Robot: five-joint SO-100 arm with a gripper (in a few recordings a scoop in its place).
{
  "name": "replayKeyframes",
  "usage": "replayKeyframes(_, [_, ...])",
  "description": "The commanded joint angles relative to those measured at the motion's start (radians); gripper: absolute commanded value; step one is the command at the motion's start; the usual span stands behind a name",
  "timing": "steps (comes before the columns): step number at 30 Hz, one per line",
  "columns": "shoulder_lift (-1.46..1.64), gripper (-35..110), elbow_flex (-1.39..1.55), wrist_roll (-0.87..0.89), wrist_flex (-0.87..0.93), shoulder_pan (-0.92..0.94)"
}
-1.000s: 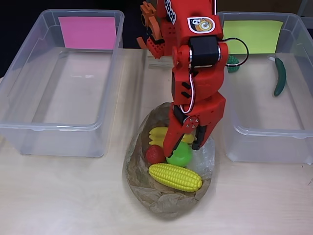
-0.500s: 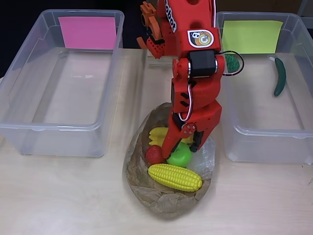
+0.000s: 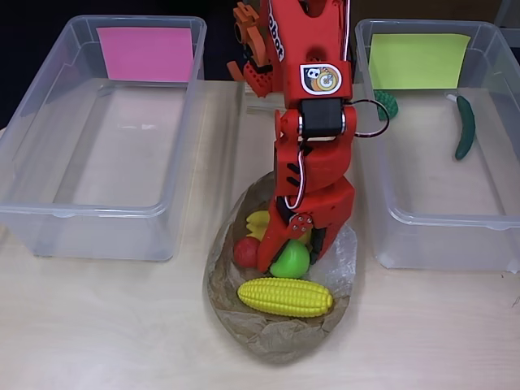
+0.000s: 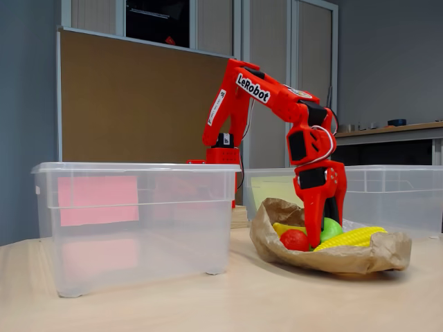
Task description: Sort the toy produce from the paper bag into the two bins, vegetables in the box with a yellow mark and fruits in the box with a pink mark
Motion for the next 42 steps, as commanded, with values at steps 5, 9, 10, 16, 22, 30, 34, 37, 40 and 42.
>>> replayKeyframes(5, [0.017,25,0.028,-0.008,0.064,-0.005])
replayKeyframes(9, [0.028,20,-0.012,-0.074,0.137,0.009])
replayKeyframes(10, [0.028,19,-0.031,-0.098,0.163,0.012])
replayKeyframes(16, [0.041,19,-0.202,-0.345,0.314,0.031])
replayKeyframes(22, [0.044,18,-0.518,-0.699,0.494,0.023])
replayKeyframes(30, [0.195,19,-0.729,-1.015,0.607,0.083])
replayKeyframes(34, [0.371,20,-0.574,-0.991,0.601,0.213])
replayKeyframes(37, [0.472,19,-0.472,-0.959,0.637,0.33])
replayKeyframes(40, [0.565,20,-0.4,-0.927,0.69,0.451])
replayKeyframes(42, [0.637,20,-0.334,-0.902,0.704,0.532])
